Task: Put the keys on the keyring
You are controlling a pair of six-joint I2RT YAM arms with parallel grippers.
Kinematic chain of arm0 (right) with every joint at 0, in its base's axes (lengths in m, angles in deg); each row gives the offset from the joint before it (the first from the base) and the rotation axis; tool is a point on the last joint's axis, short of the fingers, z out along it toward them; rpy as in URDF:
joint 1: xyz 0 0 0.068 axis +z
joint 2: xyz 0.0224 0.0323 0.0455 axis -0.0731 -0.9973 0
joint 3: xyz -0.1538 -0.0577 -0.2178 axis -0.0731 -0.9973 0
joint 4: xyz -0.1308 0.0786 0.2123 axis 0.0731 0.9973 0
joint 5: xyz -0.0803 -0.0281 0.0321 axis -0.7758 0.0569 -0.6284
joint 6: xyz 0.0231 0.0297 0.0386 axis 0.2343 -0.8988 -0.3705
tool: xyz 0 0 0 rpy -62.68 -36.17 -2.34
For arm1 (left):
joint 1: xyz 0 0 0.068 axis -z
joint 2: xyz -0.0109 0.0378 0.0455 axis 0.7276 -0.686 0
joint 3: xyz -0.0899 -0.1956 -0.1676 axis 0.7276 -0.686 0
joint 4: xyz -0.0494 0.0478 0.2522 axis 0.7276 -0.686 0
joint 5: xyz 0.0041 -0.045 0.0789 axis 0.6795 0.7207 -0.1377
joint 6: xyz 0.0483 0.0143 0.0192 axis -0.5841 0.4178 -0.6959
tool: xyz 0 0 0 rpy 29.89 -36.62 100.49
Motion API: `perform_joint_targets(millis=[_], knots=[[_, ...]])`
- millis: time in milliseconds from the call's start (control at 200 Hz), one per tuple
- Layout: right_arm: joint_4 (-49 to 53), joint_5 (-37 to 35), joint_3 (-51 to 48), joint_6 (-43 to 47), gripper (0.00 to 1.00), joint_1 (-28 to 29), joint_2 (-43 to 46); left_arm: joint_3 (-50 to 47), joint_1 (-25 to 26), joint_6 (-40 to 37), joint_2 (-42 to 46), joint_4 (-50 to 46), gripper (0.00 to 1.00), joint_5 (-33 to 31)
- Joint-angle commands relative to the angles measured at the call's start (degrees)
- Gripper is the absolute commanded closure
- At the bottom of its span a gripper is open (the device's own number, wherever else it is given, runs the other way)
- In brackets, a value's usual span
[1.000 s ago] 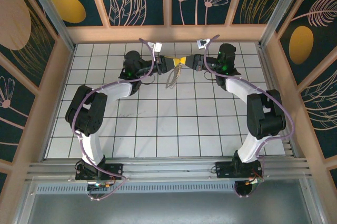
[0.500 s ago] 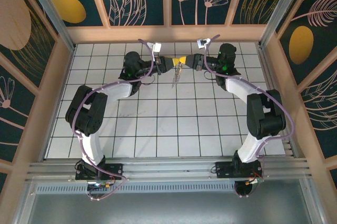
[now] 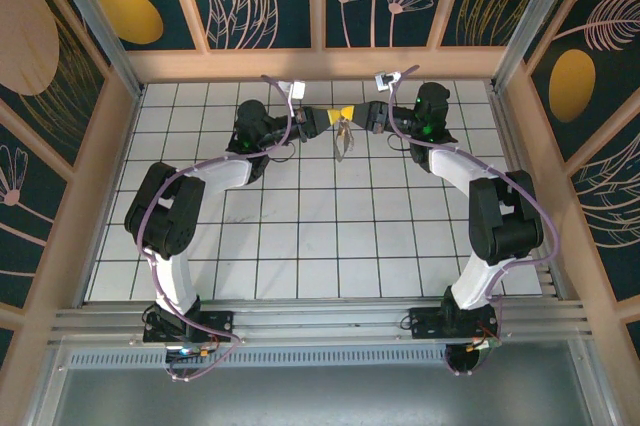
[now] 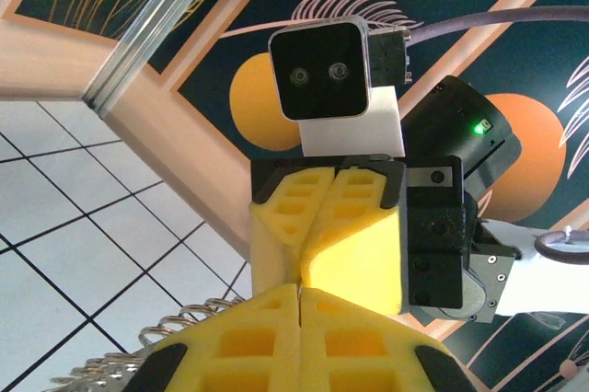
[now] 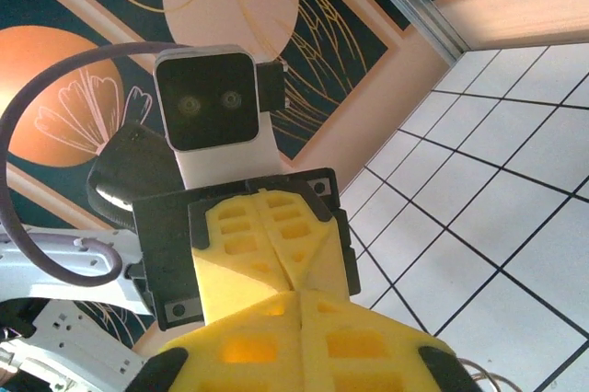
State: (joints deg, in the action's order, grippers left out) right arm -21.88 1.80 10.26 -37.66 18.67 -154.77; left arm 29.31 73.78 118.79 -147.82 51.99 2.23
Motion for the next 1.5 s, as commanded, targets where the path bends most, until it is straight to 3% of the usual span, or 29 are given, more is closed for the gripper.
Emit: perform_joint_targets(millis=[0,100,320,566,721,931,1256,1492], knots=[[-1.7,-3.5,-1.4,-0.5,0.73,-1.0,2.5,-1.8,1.6,2.8,1.0,7.7,1.0,-1.7],[-2.4,-5.4,-4.0,-0.9,0.64,-2.4,5.2,-2.7,1.6,4.6,1.5,9.7,1.0,-3.6],[-4.5,-12.2,-13.4,-0.6,0.61,-3.2,11.6,-3.8,1.8,5.8,2.8,10.7,1.0,-5.5],[-7.6,-21.0,-24.1,1.1,0.53,-0.2,18.4,-4.4,2.0,5.8,3.6,9.2,1.0,-8.0],[-4.8,-26.0,-25.4,4.4,0.52,3.2,20.3,-4.3,2.2,6.0,3.6,9.5,1.0,-8.0],[-2.3,-27.7,-23.2,7.2,0.48,6.4,19.5,-4.4,2.4,5.9,3.6,9.7,1.0,-7.9],[-1.7,-27.8,-20.4,7.8,0.52,7.5,16.9,-4.5,2.7,5.9,3.9,9.7,1.0,-7.8],[-0.6,-27.2,-19.5,8.8,0.69,7.8,16.1,-4.3,2.9,5.9,4.1,9.7,1.0,-7.9]])
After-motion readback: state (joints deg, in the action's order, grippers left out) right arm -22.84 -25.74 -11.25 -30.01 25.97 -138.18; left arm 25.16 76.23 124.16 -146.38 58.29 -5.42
